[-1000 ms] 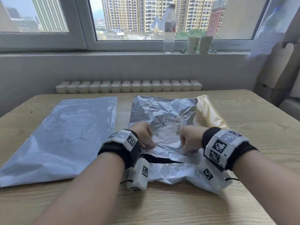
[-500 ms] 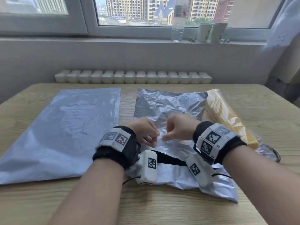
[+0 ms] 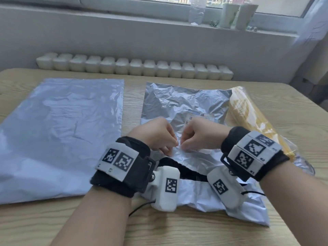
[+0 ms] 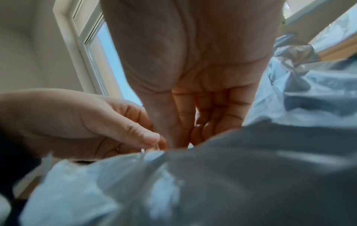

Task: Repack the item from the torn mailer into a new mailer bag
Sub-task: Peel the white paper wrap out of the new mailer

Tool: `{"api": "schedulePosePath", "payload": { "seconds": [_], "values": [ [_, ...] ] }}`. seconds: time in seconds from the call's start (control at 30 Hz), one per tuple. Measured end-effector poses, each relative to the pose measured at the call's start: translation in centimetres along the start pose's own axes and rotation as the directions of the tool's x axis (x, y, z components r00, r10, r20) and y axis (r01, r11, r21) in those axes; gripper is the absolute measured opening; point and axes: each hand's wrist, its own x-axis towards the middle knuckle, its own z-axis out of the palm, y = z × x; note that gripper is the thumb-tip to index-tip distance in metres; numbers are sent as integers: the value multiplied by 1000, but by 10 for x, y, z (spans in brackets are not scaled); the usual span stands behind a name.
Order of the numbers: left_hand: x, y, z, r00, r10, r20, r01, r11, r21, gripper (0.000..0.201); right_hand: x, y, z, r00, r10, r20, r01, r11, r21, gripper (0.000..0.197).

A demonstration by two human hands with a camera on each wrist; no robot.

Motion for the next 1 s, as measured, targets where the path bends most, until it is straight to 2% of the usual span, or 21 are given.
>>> {"api": "schedulePosePath", "payload": {
  "seconds": [0.13,0.27,0.47,0.67,0.87,1.0],
  "values": [
    [2,1,0,997,-11,-77,7,999,-48,2,0,2,0,1000,7,16,-7,1000,3,11],
    [2,0,0,996,-34,-80,31,999,-34,2,1,2,3,999,-10,34,10,1000,-19,8],
    [3,-1,3,995,-1,-99,6,999,52,10,4,8,4,999,-16,31,16,1000,25,15],
    [5,-2,5,990,20,-143,-2,992,124,11,5,15,7,1000,-23,20,20,991,130,11],
    [4,-3,4,990,24,-137,-4,990,144,11,-1,23,6,1000,-7,20,0,952,305,12],
    [4,-2,4,993,18,-117,-1,989,149,10,-5,24,2,1000,11,25,-18,949,316,18]
  ]
}}
